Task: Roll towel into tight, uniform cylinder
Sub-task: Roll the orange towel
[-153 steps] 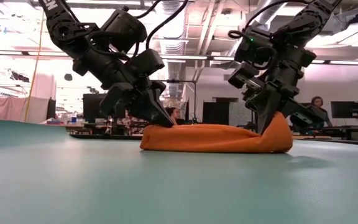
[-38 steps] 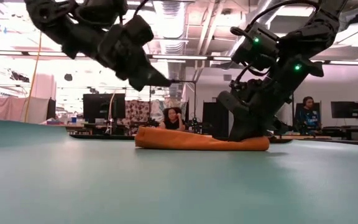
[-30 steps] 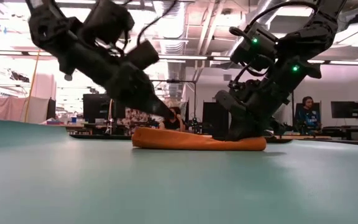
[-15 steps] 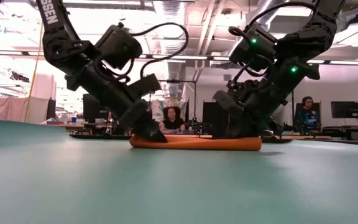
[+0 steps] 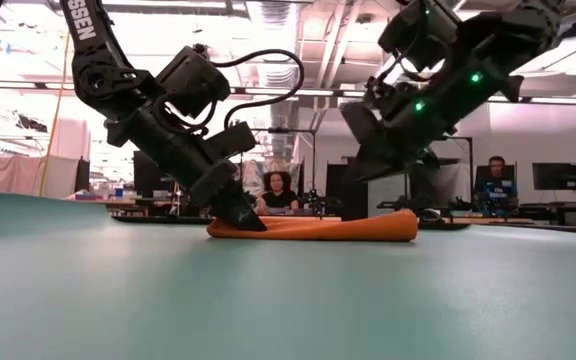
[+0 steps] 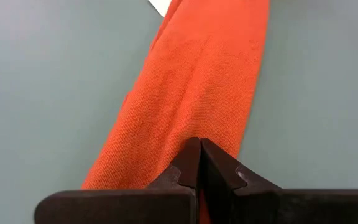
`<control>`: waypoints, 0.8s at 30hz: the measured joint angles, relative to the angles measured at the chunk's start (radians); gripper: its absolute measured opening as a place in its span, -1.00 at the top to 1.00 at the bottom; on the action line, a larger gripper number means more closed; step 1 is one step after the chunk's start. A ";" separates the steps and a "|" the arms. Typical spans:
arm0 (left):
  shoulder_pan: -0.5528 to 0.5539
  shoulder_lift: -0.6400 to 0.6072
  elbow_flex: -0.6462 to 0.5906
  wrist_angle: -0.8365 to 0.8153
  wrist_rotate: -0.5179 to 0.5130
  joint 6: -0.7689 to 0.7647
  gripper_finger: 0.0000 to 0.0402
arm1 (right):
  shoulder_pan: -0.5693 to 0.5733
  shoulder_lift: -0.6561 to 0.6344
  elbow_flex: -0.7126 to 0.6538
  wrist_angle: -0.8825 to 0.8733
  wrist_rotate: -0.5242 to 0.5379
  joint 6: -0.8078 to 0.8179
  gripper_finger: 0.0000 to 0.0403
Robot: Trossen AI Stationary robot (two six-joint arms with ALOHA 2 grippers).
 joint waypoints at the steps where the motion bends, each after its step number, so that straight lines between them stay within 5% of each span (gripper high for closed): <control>1: 0.000 0.000 0.000 -0.001 0.001 0.000 1.00 | 0.010 -0.002 -0.001 -0.003 0.012 -0.022 0.64; 11: 0.001 0.000 -0.001 0.024 0.078 -0.028 1.00 | 0.138 0.067 -0.169 0.382 0.054 -0.123 0.69; 24: 0.002 -0.005 -0.001 0.037 0.115 -0.085 1.00 | 0.050 0.318 -0.224 0.623 0.062 -0.005 0.78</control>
